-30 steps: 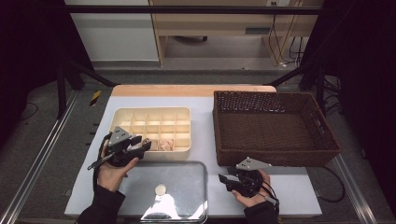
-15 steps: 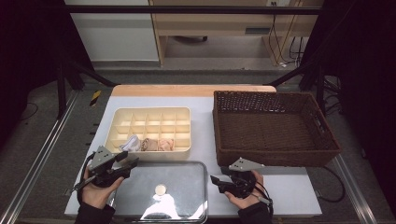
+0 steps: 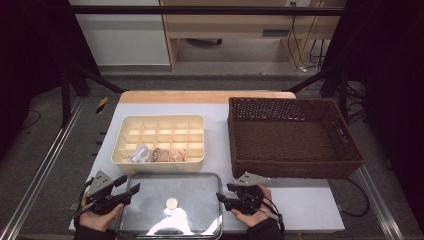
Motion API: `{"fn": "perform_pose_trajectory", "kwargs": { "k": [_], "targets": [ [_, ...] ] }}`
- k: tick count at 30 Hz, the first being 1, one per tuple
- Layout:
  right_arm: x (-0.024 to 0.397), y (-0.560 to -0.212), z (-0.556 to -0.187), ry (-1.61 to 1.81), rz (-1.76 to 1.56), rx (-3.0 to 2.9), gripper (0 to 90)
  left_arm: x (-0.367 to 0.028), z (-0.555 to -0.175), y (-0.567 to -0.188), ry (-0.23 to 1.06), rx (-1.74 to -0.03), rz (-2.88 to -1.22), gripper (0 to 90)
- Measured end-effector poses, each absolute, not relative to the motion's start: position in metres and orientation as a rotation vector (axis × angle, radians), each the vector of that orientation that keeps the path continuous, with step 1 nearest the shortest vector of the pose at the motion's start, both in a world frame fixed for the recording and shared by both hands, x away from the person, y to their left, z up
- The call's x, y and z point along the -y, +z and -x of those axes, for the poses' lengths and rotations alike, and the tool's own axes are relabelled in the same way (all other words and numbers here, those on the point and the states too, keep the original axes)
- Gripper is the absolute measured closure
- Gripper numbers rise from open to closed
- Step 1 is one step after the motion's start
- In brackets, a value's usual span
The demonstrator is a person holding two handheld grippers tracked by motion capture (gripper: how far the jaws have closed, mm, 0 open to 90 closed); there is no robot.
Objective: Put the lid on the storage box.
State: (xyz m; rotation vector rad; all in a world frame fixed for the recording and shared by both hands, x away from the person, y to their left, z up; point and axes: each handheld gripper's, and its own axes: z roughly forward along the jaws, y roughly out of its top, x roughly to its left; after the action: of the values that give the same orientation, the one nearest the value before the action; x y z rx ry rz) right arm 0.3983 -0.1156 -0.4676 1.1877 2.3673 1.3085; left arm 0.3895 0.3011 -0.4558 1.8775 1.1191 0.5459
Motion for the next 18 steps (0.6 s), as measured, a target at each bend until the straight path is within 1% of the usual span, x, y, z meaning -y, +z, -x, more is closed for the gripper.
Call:
{"fn": "perform_pose_trajectory", "kwargs": {
  "k": [3,6,11,18],
  "targets": [
    [0.114,-0.468,-0.396,1.321,-1.185,-2.372,47.8,-0.304,-0.388,-0.455,0.533,-1.117,-1.868,40.8],
    [0.114,-0.470,-0.395,1.325,-1.191,-2.376,48.1,-0.308,-0.385,-0.457,0.549,-1.113,-1.873,40.1],
    [0.114,-0.471,-0.395,1.325,-1.203,-2.374,48.1,-0.316,-0.378,-0.461,0.546,-1.170,-1.890,39.0],
    [0.112,-0.473,-0.397,1.324,-1.227,-2.373,49.7,-0.325,-0.370,-0.473,0.449,-1.264,-1.903,39.1]
  ]
}}
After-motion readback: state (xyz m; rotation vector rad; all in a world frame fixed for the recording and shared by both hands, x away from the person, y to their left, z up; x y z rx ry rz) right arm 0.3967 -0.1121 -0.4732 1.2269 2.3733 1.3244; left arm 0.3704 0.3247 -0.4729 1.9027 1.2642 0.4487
